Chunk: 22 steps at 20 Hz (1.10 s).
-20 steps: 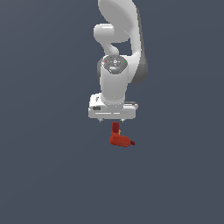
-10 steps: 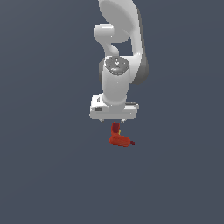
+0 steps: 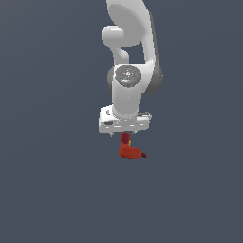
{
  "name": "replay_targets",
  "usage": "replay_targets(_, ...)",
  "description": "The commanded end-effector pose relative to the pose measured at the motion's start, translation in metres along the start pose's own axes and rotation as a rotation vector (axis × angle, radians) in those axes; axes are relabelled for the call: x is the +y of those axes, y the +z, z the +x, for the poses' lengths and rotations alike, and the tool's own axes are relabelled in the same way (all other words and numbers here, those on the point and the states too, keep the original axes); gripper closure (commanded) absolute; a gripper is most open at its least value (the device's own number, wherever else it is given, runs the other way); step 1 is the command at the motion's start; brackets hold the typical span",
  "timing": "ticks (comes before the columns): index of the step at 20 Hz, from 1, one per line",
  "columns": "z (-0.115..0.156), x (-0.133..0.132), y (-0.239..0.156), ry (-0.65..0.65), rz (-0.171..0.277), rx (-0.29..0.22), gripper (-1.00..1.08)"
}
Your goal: Pick up the object and move it to a goal position.
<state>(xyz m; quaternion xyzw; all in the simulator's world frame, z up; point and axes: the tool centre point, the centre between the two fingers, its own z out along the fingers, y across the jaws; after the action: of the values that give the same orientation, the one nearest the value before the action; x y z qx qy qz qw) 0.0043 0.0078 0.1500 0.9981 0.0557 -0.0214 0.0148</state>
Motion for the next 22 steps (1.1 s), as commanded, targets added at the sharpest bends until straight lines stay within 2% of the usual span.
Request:
replay_targets(1, 0.003, -0.002, 0.003, -0.039, 0.006, -0.01, -1.0)
replay_targets(10, 0.018, -0.013, 0.019, -0.248, 0.048, -0.056, -1.0)
replay_targets(22, 0.037, -0.029, 0.042, -0.556, 0.14, -0.103, -1.0)
